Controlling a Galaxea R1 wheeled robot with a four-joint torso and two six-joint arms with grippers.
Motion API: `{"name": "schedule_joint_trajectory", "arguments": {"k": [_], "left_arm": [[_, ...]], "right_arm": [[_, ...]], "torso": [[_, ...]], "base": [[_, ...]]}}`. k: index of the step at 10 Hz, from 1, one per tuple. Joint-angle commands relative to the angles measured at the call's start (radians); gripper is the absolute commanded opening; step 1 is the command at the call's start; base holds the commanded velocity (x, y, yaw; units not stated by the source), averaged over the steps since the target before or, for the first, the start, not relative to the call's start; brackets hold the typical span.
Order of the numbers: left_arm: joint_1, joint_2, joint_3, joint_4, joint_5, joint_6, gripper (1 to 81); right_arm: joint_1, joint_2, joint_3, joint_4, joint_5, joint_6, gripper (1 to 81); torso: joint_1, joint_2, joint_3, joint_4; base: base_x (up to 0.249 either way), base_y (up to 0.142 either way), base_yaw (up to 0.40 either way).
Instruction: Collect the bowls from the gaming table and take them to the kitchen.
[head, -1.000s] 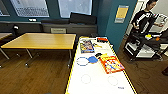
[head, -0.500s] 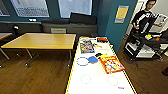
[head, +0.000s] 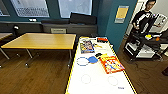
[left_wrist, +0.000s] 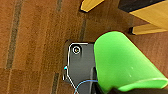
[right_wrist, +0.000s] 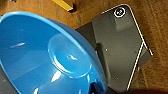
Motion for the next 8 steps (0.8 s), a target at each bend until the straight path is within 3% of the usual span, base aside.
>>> {"name": "schedule_joint_trajectory", "arguments": {"k": [1, 3, 5, 6, 7, 8], "left_arm": [[-0.024, 0.001, -0.076, -0.287, 0.035, 0.317, 1.0], [-0.014, 0.047, -0.170, -0.559, 0.003, 0.618, 1.0], [0.024, 0.124, -0.304, -0.745, -0.003, 0.835, 1.0], [0.064, 0.168, -0.384, -0.804, -0.049, 0.908, 1.0], [0.107, 0.193, -0.421, -0.794, -0.137, 0.913, 1.0], [0.130, 0.225, -0.468, -0.787, -0.187, 0.916, 1.0]], "right_arm": [[0.017, -0.028, 0.025, -0.027, -0.047, -0.001, 1.0], [0.014, -0.028, 0.021, -0.027, -0.047, -0.001, 1.0], [0.014, -0.028, 0.019, -0.027, -0.047, -0.002, 1.0], [0.014, -0.025, 0.018, -0.027, -0.047, -0.002, 1.0], [0.014, -0.024, 0.018, -0.027, -0.047, -0.004, 1.0], [0.013, -0.022, 0.014, -0.027, -0.047, -0.004, 1.0]], "torso": [[0.000, 0.000, 0.000, 0.000], [0.000, 0.000, 0.000, 0.000], [0.000, 0.000, 0.000, 0.000], [0.000, 0.000, 0.000, 0.000], [0.000, 0.000, 0.000, 0.000], [0.000, 0.000, 0.000, 0.000]], "base": [[0.000, 0.000, 0.000], [0.000, 0.000, 0.000], [0.000, 0.000, 0.000], [0.000, 0.000, 0.000], [0.000, 0.000, 0.000], [0.000, 0.000, 0.000]]}}
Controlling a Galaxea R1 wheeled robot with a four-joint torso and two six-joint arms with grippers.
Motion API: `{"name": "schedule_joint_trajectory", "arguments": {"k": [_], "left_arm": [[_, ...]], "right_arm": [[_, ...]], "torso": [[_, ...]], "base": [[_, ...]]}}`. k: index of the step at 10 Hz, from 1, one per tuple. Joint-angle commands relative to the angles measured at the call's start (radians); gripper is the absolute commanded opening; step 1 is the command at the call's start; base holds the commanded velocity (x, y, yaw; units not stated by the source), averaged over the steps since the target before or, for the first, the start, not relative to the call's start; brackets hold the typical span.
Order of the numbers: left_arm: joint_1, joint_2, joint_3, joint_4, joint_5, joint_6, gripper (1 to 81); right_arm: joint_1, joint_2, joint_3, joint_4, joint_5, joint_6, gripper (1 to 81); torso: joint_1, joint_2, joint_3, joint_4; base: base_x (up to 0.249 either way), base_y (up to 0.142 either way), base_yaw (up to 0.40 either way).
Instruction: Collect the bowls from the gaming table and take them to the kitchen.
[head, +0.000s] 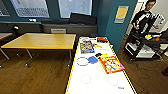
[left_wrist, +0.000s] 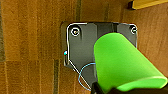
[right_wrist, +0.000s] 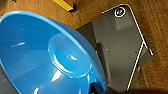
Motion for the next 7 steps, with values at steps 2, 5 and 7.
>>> {"name": "schedule_joint_trajectory", "arguments": {"k": [2, 5, 7], "left_arm": [[0.080, 0.137, -0.216, -0.145, -0.109, 0.129, 1.0], [0.177, 0.268, -0.406, -0.078, -0.262, 0.134, 1.0], [0.223, 0.332, -0.470, 0.005, -0.335, 0.134, 1.0]], "right_arm": [[0.014, -0.014, 0.007, -0.026, -0.047, -0.004, 1.0], [0.015, 0.006, -0.033, -0.025, -0.064, -0.007, 1.0], [0.017, 0.032, -0.070, -0.025, -0.093, -0.007, 1.0]], "torso": [[0.000, 0.000, 0.000, 0.000], [0.000, 0.000, 0.000, 0.000], [0.000, 0.000, 0.000, 0.000]], "base": [[0.000, 0.000, 0.000], [0.000, 0.000, 0.000], [0.000, 0.000, 0.000]]}}
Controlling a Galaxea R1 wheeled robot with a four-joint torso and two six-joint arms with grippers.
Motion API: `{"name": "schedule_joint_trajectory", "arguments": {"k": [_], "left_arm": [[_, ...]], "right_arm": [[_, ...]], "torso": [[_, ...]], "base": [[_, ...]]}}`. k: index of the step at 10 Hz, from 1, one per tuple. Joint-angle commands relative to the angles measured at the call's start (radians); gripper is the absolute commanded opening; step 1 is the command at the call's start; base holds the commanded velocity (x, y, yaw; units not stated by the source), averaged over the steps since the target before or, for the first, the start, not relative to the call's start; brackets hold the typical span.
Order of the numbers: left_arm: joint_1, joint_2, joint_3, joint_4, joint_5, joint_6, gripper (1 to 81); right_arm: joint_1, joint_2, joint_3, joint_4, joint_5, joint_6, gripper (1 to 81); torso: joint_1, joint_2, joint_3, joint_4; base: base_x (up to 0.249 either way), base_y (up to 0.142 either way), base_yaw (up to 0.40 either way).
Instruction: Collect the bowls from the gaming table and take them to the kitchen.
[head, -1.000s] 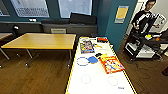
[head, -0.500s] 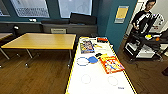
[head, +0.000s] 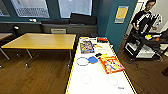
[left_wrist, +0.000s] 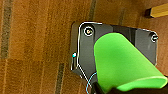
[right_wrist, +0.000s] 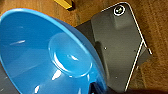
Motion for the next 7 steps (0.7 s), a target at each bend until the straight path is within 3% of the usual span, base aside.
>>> {"name": "schedule_joint_trajectory", "arguments": {"k": [1, 4, 7], "left_arm": [[0.069, 0.098, -0.097, 0.138, -0.112, 0.022, 1.0], [0.092, 0.193, -0.203, 0.150, -0.141, 0.025, 1.0], [0.110, 0.235, -0.223, 0.158, -0.142, 0.029, 1.0]], "right_arm": [[0.013, 0.006, -0.034, -0.025, -0.093, -0.005, 1.0], [0.001, 0.071, -0.146, -0.025, -0.107, -0.003, 1.0], [-0.008, 0.102, -0.201, -0.027, -0.107, -0.006, 1.0]], "torso": [[0.000, 0.000, 0.000, 0.000], [0.000, 0.000, 0.000, 0.000], [-0.001, 0.000, 0.080, 0.000]], "base": [[0.000, 0.000, 0.000], [0.000, 0.000, 0.000], [0.000, 0.000, 0.000]]}}
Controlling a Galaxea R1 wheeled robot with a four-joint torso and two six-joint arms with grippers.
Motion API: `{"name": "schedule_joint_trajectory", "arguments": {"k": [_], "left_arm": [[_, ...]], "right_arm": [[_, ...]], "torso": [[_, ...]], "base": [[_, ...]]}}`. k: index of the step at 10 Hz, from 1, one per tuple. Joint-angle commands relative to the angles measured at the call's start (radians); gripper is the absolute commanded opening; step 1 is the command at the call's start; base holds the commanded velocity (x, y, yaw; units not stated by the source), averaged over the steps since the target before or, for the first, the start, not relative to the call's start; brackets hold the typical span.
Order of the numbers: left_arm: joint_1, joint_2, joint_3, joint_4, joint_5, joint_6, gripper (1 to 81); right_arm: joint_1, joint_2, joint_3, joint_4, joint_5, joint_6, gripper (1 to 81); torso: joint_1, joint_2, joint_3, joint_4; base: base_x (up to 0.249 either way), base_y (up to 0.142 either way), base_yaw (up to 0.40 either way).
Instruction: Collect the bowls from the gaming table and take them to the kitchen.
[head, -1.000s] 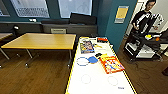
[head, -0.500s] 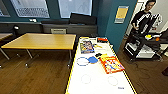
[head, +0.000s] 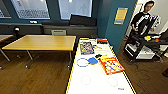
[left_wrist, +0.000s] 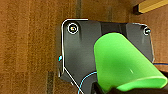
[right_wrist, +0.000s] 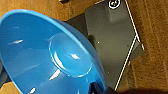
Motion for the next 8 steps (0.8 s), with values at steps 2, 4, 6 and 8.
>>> {"name": "schedule_joint_trajectory", "arguments": {"k": [2, 4, 6, 8], "left_arm": [[-0.002, 0.005, -0.004, 0.032, 0.048, 0.012, 1.0], [0.007, 0.022, -0.021, 0.030, 0.048, 0.017, 1.0], [0.014, 0.056, -0.075, 0.032, 0.048, 0.020, 1.0], [0.025, 0.091, -0.130, 0.032, 0.048, 0.027, 1.0]], "right_arm": [[0.001, -0.002, -0.020, -0.026, -0.055, -0.008, 1.0], [-0.001, -0.004, -0.021, -0.026, -0.055, -0.008, 1.0], [-0.001, 0.005, -0.024, -0.024, -0.055, -0.006, 1.0], [-0.001, 0.033, -0.061, -0.026, -0.060, -0.006, 1.0]], "torso": [[0.000, 0.000, 0.099, 0.000], [-0.001, -0.001, 0.083, 0.000], [-0.003, -0.002, 0.116, 0.000], [-0.003, -0.002, 0.124, 0.000]], "base": [[0.000, 0.000, 0.000], [0.000, 0.000, 0.000], [0.000, 0.000, 0.000], [0.000, 0.000, 0.000]]}}
